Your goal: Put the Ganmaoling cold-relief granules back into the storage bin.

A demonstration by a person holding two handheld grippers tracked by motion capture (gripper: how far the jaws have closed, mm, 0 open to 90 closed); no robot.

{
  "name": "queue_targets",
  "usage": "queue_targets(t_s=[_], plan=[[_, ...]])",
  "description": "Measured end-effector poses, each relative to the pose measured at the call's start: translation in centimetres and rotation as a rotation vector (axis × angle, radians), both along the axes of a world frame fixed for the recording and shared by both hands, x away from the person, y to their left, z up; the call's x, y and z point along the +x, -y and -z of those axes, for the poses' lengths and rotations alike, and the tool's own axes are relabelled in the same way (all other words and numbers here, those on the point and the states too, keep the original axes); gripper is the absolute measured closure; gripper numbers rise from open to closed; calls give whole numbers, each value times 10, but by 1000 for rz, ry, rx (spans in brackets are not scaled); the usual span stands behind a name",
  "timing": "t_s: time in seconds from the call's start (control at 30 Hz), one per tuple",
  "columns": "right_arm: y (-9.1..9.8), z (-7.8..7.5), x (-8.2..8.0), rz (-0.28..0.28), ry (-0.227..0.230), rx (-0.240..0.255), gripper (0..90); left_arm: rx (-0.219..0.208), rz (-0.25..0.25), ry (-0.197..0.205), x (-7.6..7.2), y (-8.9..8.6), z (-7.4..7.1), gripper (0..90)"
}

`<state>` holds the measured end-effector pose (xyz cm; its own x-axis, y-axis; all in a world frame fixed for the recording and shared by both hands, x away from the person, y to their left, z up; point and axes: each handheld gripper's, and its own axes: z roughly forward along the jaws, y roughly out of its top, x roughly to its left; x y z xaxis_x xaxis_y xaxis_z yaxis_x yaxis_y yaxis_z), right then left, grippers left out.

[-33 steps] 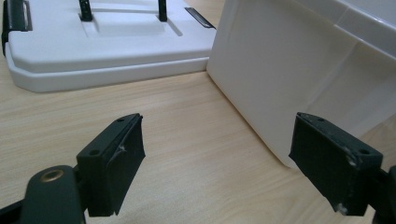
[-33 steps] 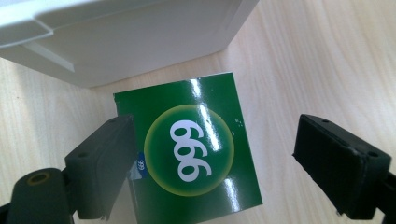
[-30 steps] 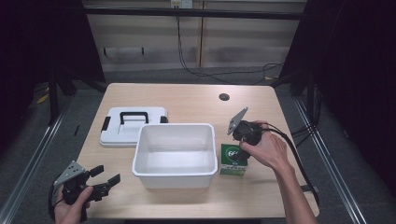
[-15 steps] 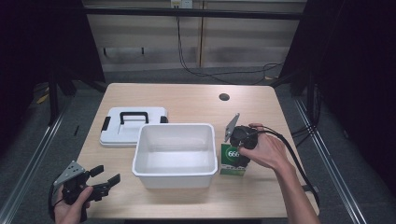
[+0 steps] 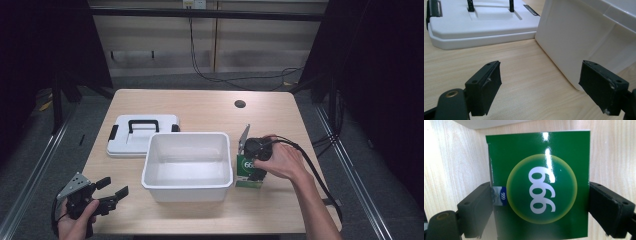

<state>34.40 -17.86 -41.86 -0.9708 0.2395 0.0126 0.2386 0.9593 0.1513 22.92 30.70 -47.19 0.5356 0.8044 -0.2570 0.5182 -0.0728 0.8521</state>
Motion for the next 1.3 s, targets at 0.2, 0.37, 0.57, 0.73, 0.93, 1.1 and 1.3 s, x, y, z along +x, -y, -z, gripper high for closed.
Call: queue_targets(t_s=[0.2, 0.37, 0.57, 0.73, 0.93, 1.1, 1.3], plan=[[-2, 4, 1, -14, -6, -23, 118, 1, -5, -2, 0, -1, 0, 172], [-3, 5, 2, -12, -6, -31, 128, 4, -3, -1, 0, -1, 0, 172], [-9, 3, 1, -28, -3, -74, 149, 0, -4, -2, -1, -1, 0, 172], [-10, 2, 1, -34, -7, -85, 153, 0, -2, -2, 0, -1, 0, 172], [-10, 2, 2, -32, -7, -86, 159, 1, -3, -3, 0, -1, 0, 172], [-10, 2, 2, -32, -8, -91, 159, 1, -2, -1, 0, 0, 0, 172], [-7, -1, 2, -18, -18, -89, 160, 0, -2, -1, 0, 0, 0, 172]])
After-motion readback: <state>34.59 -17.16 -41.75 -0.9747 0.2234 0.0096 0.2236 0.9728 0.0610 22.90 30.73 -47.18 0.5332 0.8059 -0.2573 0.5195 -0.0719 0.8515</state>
